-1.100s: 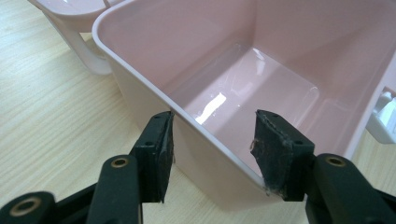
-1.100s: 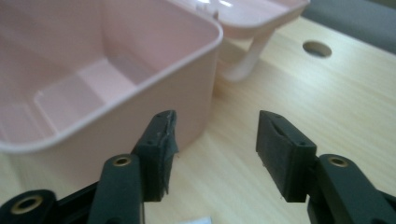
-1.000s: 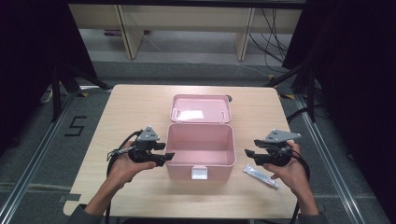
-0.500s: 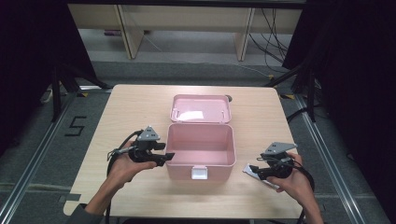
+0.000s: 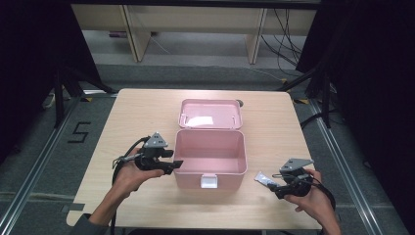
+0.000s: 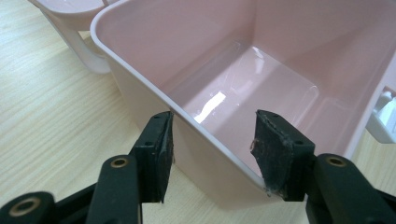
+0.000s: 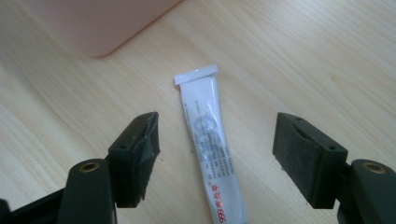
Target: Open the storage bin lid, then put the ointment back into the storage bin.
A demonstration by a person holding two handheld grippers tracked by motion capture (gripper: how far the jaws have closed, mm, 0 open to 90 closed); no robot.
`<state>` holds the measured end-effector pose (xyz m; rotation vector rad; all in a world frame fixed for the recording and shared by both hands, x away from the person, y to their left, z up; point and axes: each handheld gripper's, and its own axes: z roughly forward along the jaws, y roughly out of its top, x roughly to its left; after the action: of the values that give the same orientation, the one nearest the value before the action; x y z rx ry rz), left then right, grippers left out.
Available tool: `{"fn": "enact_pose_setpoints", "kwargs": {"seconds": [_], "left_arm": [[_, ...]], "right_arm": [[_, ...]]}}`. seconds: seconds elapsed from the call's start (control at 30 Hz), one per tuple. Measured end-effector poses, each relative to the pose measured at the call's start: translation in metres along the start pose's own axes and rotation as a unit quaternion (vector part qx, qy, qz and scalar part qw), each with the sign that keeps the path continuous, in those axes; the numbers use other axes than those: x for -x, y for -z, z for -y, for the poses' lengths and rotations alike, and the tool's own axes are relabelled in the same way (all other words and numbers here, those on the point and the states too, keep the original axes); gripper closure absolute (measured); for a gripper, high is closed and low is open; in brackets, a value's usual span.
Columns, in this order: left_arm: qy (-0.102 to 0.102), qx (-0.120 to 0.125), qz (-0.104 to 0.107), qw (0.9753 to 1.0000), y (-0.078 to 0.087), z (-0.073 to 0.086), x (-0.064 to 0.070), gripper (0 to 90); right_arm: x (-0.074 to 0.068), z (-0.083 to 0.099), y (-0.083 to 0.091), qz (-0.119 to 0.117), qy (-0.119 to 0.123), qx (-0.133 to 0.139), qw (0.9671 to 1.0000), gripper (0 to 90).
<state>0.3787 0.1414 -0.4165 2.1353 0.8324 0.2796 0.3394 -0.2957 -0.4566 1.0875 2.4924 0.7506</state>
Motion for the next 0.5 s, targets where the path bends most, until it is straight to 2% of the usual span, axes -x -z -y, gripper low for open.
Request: {"fn": "enact_pose_setpoints", "kwargs": {"seconds": [0.07,0.1,0.13,0.17,0.23,0.27,0.3,0.33,0.5], "left_arm": [[0.0,0.0,0.0,1.0,0.0001,0.0002,0.0005,47.0],[0.0,0.0,-0.003,1.0,0.0002,0.0002,0.0011,46.9],[0.0,-0.001,-0.003,1.0,0.0002,0.0001,0.0009,46.9],[0.0,0.0,0.0,1.0,0.0,0.0002,0.0006,46.8],[0.0,0.0,-0.003,1.0,0.0001,0.0004,0.001,46.8],[0.0,0.0,0.0,1.0,0.0,0.0003,0.0005,46.8],[0.0,0.0,0.0,1.0,0.0,0.0002,0.0005,46.8],[0.0,0.0,0.0,1.0,0.0,0.0003,0.0005,46.7],[-0.001,0.0,-0.004,1.0,0.0002,0.0002,0.0015,46.5]], "right_arm": [[0.0011,0.0018,-0.0004,0.002,-0.001,-0.005,1.0,31.0],[0.0025,0.0021,0.0004,0.007,0.011,-0.013,0.9998,29.7],[-0.0003,0.0023,0.0007,0.001,-0.01,-0.022,0.9997,29.0],[-0.0017,0.0027,0.0,0.002,-0.018,-0.021,0.9996,28.9],[0.0019,0.0029,-0.0021,0.007,0.006,-0.02,0.9998,28.3],[0.0005,0.0025,-0.0023,0.007,0.0,-0.031,0.9995,27.8],[0.0006,0.0029,-0.0033,0.011,0.009,-0.032,0.9994,27.6],[-0.0001,0.0026,-0.0031,0.005,0.007,-0.039,0.9992,26.9],[0.0006,0.0015,-0.0058,0.008,0.017,-0.068,0.9975,26.4]]}}
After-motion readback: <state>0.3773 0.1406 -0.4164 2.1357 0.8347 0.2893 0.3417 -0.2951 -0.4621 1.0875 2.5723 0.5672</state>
